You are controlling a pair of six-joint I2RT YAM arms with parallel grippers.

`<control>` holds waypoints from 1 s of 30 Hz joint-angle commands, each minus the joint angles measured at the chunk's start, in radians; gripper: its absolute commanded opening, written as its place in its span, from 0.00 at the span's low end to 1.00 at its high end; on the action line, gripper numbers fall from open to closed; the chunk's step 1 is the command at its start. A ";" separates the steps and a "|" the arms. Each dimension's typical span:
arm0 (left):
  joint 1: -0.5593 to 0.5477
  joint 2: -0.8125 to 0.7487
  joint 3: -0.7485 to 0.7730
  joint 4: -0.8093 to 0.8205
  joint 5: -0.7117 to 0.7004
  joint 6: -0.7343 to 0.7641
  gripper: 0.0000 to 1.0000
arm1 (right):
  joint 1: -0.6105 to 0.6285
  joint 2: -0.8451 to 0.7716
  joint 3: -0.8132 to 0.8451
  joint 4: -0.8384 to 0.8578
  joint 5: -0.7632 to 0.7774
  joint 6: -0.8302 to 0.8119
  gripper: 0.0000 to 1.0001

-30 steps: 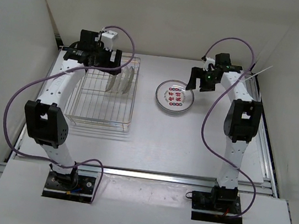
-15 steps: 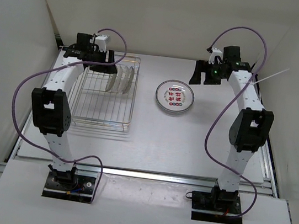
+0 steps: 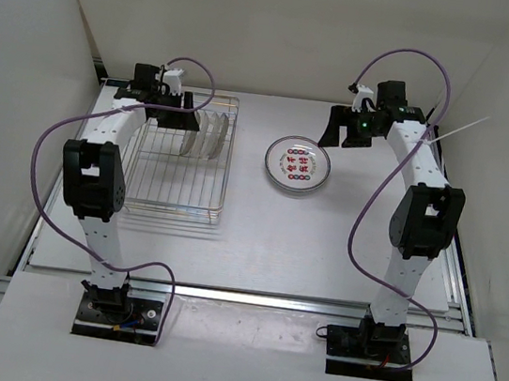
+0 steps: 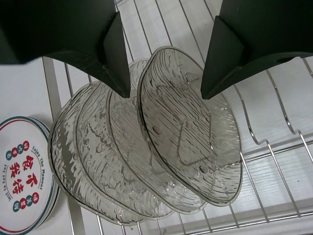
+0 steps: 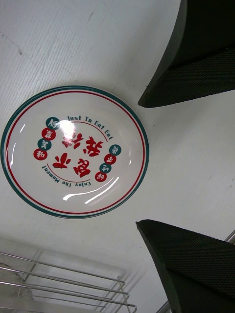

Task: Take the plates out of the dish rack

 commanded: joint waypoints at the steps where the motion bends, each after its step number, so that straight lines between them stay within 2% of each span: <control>1: -0.006 -0.011 0.035 0.026 0.055 -0.019 0.69 | 0.003 -0.055 0.000 -0.006 -0.026 -0.017 0.98; 6: -0.006 -0.021 0.012 0.026 0.055 -0.019 0.62 | 0.003 -0.055 -0.010 -0.006 -0.026 -0.017 0.98; 8: -0.006 -0.031 0.012 0.035 0.055 -0.019 0.51 | 0.003 -0.045 -0.010 -0.006 -0.026 -0.017 0.96; 10: -0.006 -0.031 0.012 0.035 0.055 -0.019 0.49 | 0.012 -0.045 -0.010 -0.015 -0.026 -0.017 0.96; 11: -0.006 -0.022 0.012 0.035 0.055 -0.019 0.40 | 0.012 -0.045 -0.010 -0.015 -0.026 -0.017 0.96; 13: -0.006 -0.011 0.022 0.023 0.064 -0.028 0.33 | 0.012 -0.045 -0.010 -0.015 -0.026 -0.017 0.96; 14: -0.006 -0.011 0.023 0.023 0.064 -0.028 0.26 | 0.012 -0.045 -0.010 -0.015 -0.026 -0.017 0.96; 20: -0.006 -0.020 0.023 0.023 0.073 -0.037 0.11 | 0.012 -0.045 -0.010 -0.015 -0.026 -0.017 0.96; 25: -0.006 -0.060 0.023 0.032 0.050 -0.071 0.11 | 0.021 -0.036 -0.001 -0.026 -0.026 -0.017 0.96; 30: -0.006 -0.121 0.134 -0.043 0.041 -0.084 0.11 | 0.021 -0.036 0.009 -0.035 -0.017 -0.017 0.96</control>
